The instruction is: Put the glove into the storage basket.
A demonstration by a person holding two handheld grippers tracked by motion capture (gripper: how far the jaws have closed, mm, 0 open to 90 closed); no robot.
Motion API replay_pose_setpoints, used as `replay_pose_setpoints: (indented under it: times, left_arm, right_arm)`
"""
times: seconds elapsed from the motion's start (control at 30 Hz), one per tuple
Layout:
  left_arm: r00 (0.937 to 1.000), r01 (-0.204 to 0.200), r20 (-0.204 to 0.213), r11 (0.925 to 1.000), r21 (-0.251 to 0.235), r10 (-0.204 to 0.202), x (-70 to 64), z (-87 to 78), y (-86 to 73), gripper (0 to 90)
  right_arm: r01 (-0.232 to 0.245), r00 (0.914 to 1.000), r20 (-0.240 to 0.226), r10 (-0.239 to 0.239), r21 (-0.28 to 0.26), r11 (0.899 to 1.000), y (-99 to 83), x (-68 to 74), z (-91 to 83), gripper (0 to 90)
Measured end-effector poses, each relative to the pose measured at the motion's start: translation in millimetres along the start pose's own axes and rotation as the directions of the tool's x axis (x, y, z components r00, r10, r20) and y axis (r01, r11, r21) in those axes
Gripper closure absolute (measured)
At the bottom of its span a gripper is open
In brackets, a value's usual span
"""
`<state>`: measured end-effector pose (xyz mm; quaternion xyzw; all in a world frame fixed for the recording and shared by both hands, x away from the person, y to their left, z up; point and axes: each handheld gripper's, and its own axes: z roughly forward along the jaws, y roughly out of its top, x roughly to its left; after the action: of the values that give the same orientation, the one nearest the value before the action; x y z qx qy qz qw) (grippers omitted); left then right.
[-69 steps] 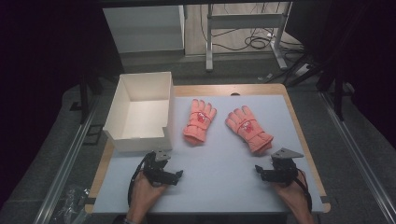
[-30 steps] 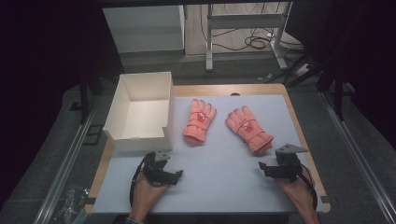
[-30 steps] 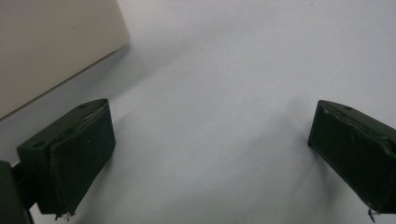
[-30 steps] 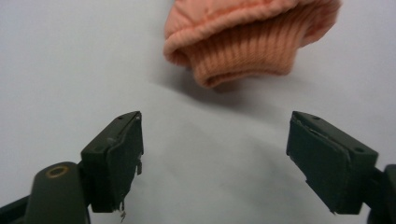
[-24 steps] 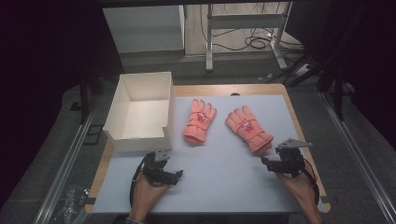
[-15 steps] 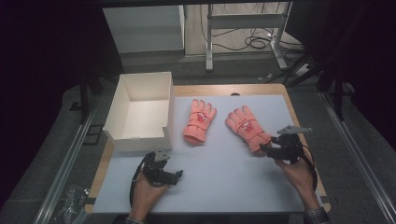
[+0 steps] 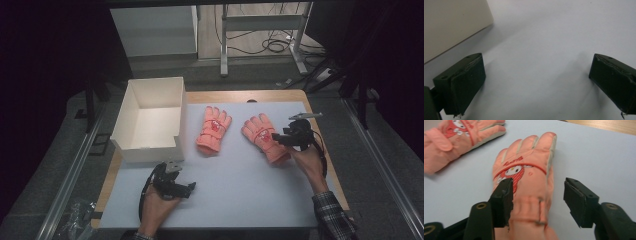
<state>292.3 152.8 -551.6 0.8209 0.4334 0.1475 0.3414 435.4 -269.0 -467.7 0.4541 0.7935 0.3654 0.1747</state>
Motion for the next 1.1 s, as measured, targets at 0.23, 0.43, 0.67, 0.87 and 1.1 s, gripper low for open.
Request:
replay_pose_setpoints:
  times: [0.23,0.43,0.67,0.87,1.1]
  left_arm:
    - [1.0000,0.000,0.000,1.0000,-0.001,0.000,0.0,0.0,0.0,0.8]
    - [1.0000,0.000,0.000,1.0000,0.001,0.000,0.0,-0.1,0.0,0.8]
    - [1.0000,0.000,0.000,1.0000,0.000,0.000,0.0,0.0,0.0,0.8]
    - [1.0000,0.000,0.000,1.0000,-0.001,0.000,0.0,0.0,-0.1,0.8]
    - [1.0000,0.000,0.000,1.0000,0.000,0.000,0.0,0.0,-0.1,0.8]
  right_arm:
    - [-0.038,0.9972,-0.060,0.045,0.114,0.993,0.6,-9.6,32.3,54.3]
    - [-0.093,0.9921,-0.073,0.102,0.113,0.989,-3.9,-11.6,31.1,77.6]
    - [-0.013,0.9994,0.033,0.011,0.061,0.998,9.3,-1.6,5.6,79.9]
    - [0.082,0.9717,0.217,-0.093,0.059,0.995,21.5,0.7,-15.6,78.4]
    - [0.064,0.9730,0.217,-0.080,0.080,0.995,8.4,2.8,0.3,71.0]
